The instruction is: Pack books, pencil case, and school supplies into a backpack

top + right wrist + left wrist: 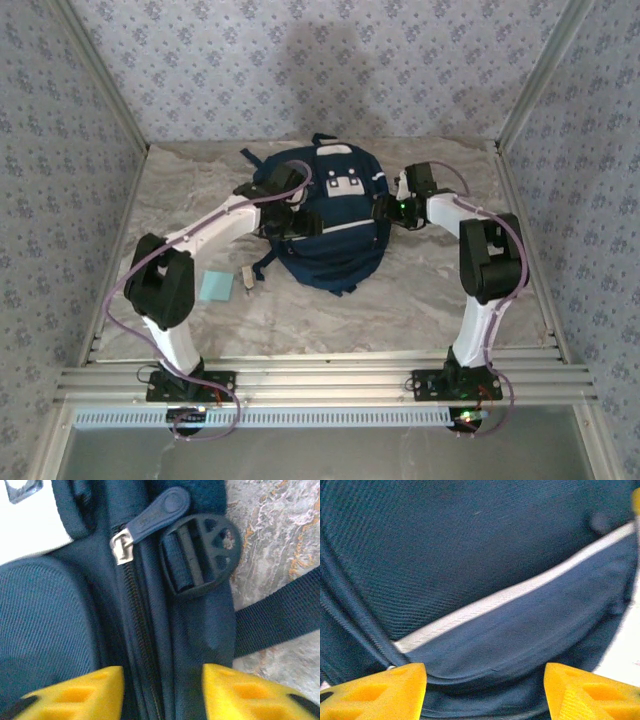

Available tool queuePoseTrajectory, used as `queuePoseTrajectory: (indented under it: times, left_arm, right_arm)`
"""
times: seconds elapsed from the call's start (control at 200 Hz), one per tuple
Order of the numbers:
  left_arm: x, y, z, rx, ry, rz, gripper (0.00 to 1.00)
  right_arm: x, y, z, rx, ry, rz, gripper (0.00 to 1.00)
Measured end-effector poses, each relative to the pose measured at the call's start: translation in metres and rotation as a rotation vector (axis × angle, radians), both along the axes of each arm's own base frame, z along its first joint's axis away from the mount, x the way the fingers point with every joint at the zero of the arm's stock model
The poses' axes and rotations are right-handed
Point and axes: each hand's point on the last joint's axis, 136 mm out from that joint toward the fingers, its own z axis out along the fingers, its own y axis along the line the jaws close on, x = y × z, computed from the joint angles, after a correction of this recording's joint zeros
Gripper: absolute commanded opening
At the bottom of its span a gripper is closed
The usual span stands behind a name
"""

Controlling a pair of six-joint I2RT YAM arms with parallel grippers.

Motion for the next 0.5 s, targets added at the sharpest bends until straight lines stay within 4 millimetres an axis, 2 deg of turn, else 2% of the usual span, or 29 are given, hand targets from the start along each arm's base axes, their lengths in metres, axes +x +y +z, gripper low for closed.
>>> queuePoseTrajectory:
  times: [0.13, 0.205, 0.315, 0.43, 0.5]
  left_arm:
    - [0.0, 0.022, -0.047, 0.077, 0.061, 0.06, 0.64]
    - [0.006, 0.027, -0.062, 0.085, 0.079, 0.077, 0.64]
    - [0.018, 0.026, -0.06, 0.074, 0.053, 0.081, 0.64]
    - [0.043, 0.023, -0.059, 0.082, 0.01, 0.074, 0.64]
    - [0.061, 0.021, -0.055, 0.078, -0.028, 0.072, 0.64]
  right_arm:
    - [-0.005, 0.001, -0.006, 0.042, -0.004, -0.032, 0.22]
    - [-0.018, 0.001, -0.006, 0.062, -0.008, -0.048, 0.21]
    - [-0.045, 0.001, -0.003, 0.077, -0.001, -0.072, 0.21]
    - [-0.069, 0.007, 0.0, 0.077, 0.003, -0.091, 0.21]
    - [-0.081, 0.01, -0.001, 0.078, 0.011, -0.107, 0.25]
